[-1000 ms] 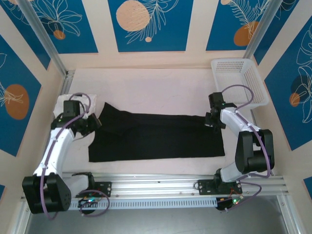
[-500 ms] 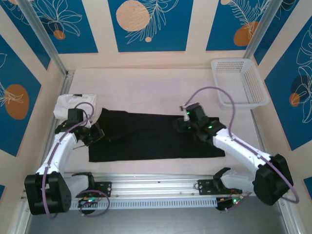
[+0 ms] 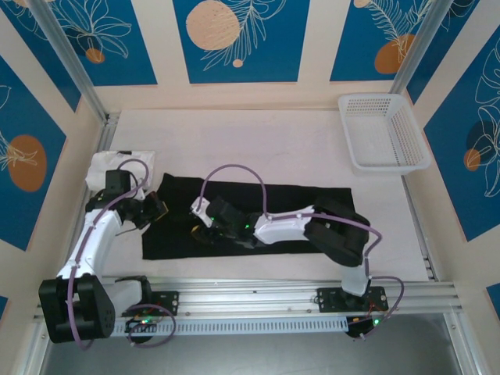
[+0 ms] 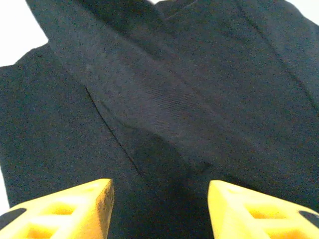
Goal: Fold the inside-out t-shirt
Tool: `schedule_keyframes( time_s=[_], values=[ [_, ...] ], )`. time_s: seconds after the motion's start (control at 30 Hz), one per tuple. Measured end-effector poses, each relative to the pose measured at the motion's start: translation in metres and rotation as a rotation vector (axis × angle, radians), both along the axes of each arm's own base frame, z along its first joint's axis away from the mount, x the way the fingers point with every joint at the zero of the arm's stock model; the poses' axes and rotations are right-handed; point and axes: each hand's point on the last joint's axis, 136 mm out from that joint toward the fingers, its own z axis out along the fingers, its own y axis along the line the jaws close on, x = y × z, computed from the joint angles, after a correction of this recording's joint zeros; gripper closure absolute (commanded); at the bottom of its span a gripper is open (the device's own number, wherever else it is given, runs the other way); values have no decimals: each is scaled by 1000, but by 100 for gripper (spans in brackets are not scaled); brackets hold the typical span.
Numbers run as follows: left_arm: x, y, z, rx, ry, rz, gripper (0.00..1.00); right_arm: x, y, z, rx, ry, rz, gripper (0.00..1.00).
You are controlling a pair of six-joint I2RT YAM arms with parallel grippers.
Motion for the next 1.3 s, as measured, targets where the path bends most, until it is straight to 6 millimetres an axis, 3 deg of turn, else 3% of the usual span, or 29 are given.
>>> schedule_keyframes(
  time_s=[0.2, 0.43, 0.5, 0.7, 0.8, 0.97, 1.2, 1.3],
  values=[
    [3, -1, 5, -10, -15, -2, 100, 8, -4, -24, -25, 26, -48, 54],
    [4, -1, 6, -12, -19, -4, 100, 25, -1, -26, -13, 30, -109, 53],
    [4, -1, 6, -10, -20, -7, 100, 29, 2, -25, -4, 32, -118, 60],
    [4, -1, 6, -10, -21, -8, 100, 34, 8, -27, 7, 43, -119, 97],
    [4, -1, 6, -10, -23, -8, 100, 34, 8, -27, 10, 48, -118, 100],
    [5, -1, 7, -7, -31, -7, 100, 23, -3, -16, 30, 74, -109, 100],
    [5, 3, 4, 12, -29, 2, 100, 2, -12, 24, 134, 153, -93, 100],
    [3, 4, -1, 17, -17, 5, 100, -4, -15, 26, 150, 194, -94, 100]
  ],
)
